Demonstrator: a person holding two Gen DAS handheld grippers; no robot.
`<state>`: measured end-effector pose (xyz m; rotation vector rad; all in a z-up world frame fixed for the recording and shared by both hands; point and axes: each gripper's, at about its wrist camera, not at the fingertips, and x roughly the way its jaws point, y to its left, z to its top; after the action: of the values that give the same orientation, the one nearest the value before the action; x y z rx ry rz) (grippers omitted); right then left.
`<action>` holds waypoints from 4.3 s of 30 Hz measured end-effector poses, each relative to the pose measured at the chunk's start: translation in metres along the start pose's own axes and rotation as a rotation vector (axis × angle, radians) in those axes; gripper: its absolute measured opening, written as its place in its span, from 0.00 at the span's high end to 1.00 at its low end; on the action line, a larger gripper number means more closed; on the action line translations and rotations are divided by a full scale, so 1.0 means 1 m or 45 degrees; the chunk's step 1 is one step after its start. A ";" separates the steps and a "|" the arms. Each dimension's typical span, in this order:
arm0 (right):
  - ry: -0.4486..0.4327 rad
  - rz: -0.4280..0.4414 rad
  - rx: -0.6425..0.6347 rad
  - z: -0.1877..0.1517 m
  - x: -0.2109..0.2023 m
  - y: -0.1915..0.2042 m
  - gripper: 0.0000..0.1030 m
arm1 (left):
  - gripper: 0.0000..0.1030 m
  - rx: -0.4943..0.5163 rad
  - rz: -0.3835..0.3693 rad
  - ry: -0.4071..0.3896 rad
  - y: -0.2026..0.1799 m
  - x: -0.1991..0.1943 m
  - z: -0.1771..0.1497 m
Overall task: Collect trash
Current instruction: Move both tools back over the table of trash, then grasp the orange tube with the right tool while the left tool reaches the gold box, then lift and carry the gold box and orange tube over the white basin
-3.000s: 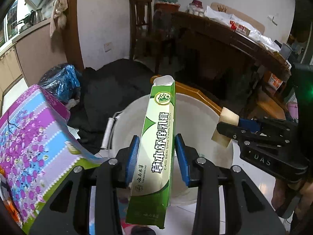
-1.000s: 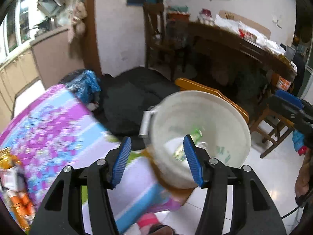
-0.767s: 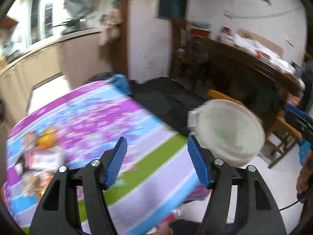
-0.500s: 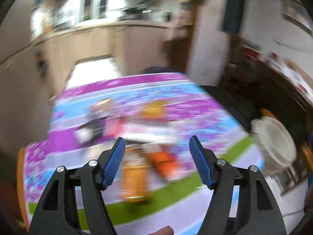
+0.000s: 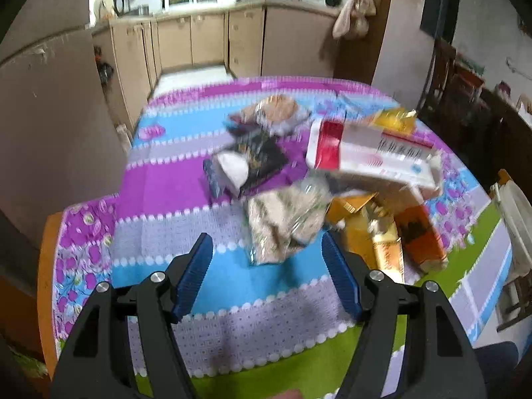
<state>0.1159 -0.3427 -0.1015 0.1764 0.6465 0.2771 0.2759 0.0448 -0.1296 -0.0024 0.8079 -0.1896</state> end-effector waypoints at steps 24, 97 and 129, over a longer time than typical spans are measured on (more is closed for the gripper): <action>0.426 0.170 -0.177 0.047 0.217 0.106 0.74 | 0.63 -0.028 -0.253 0.110 -0.042 0.024 -0.033; -0.468 -0.540 -0.023 0.081 -0.166 -0.042 0.92 | 0.81 0.290 -0.386 -0.587 -0.296 -0.159 0.041; 0.126 -0.602 0.458 0.078 -0.130 -0.361 0.92 | 0.81 0.570 -0.555 -0.067 -0.499 -0.028 0.033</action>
<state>0.1362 -0.7313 -0.0558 0.3477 0.8126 -0.2903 0.1973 -0.4434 -0.0495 0.2393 0.6903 -0.7767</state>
